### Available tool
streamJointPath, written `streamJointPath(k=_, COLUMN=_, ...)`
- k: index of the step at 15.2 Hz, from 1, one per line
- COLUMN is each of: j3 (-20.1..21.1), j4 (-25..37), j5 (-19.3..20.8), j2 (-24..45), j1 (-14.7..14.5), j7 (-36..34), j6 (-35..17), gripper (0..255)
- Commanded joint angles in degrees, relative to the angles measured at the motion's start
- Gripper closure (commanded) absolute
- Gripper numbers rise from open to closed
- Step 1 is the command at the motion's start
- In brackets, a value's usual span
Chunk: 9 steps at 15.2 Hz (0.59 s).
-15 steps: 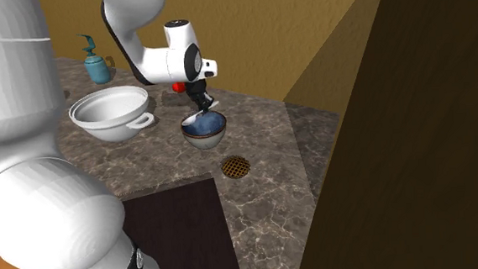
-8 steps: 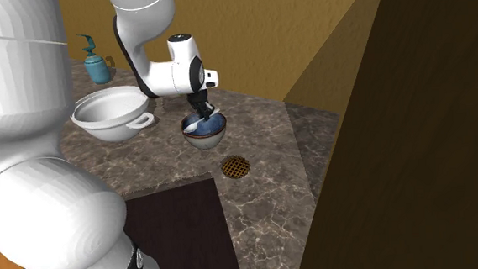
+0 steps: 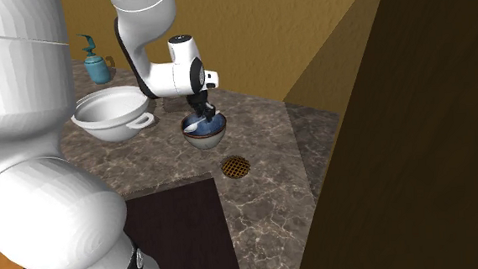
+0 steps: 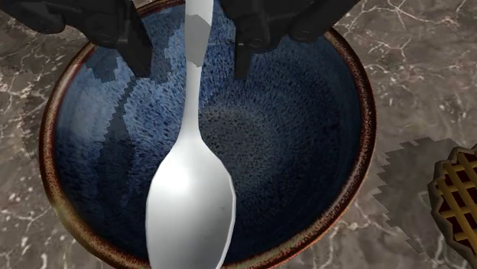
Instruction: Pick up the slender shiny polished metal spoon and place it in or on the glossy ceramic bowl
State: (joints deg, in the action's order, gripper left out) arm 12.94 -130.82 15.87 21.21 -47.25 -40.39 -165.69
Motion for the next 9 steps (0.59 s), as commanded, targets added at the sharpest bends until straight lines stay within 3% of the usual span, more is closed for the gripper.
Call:
streamJointPath(k=1, j3=0.0, j4=0.0, j5=0.0, j2=0.0, j1=0.0, j7=0.0, j6=0.0, gripper=0)
streamJointPath(k=5, j3=0.0, j4=0.0, j5=0.0, j2=0.0, j1=0.0, j7=0.0, j6=0.0, gripper=0)
streamJointPath(k=9, j3=4.5, j4=-3.0, j5=-5.3, j2=-8.0, j1=3.7, j7=4.0, j6=4.9, gripper=0)
